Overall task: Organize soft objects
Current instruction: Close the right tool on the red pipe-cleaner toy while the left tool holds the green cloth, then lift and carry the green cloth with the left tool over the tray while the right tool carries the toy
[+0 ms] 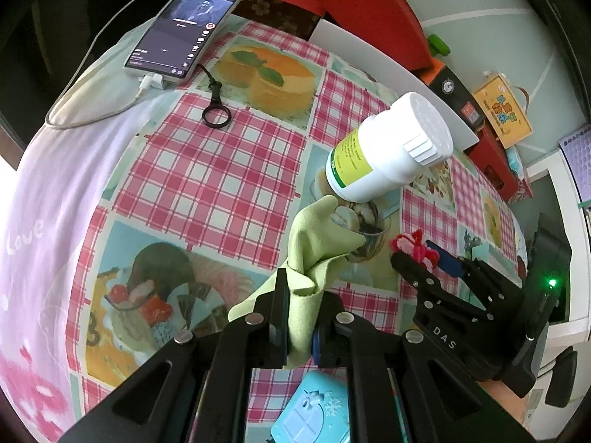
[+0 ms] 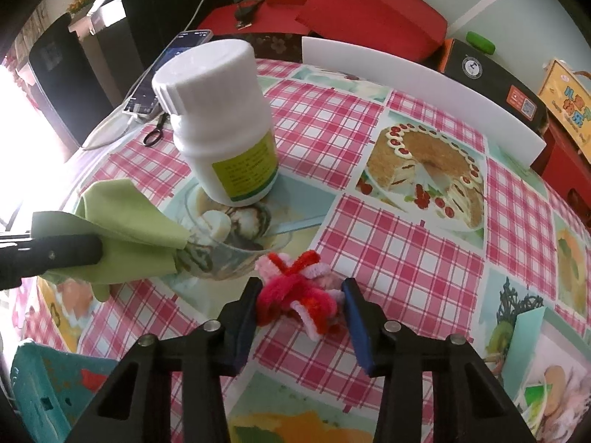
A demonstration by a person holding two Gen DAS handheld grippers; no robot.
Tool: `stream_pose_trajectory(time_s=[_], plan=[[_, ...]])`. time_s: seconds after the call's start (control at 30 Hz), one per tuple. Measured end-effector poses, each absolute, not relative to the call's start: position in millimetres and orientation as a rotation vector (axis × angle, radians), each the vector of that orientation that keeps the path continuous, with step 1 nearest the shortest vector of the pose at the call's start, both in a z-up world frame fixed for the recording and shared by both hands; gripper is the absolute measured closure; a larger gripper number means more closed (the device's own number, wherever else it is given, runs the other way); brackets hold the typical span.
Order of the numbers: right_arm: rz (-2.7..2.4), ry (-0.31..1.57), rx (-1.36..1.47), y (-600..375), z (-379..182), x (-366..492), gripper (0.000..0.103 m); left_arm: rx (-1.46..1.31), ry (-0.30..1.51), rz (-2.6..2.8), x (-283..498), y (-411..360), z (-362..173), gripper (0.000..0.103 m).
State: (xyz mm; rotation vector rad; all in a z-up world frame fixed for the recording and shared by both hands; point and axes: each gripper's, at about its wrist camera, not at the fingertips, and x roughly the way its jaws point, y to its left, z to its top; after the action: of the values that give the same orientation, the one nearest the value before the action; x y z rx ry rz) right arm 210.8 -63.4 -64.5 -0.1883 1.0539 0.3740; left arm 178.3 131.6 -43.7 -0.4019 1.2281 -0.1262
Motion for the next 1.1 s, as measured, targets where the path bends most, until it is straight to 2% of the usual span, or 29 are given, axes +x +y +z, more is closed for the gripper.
stream_pose_trajectory(time_s=[0.57, 1.1], plan=[[0.370, 1.000, -0.099, -92.6, -39.3, 186.3, 0.059, -0.437, 1.181, -0.121, 167.7, 127.0, -33.3, 0.094], [0.323, 0.878, -0.018, -136.9, 12.1, 151.1, 0.059, -0.381, 0.966, -0.212, 141.2, 90.3, 58.3, 0.094]])
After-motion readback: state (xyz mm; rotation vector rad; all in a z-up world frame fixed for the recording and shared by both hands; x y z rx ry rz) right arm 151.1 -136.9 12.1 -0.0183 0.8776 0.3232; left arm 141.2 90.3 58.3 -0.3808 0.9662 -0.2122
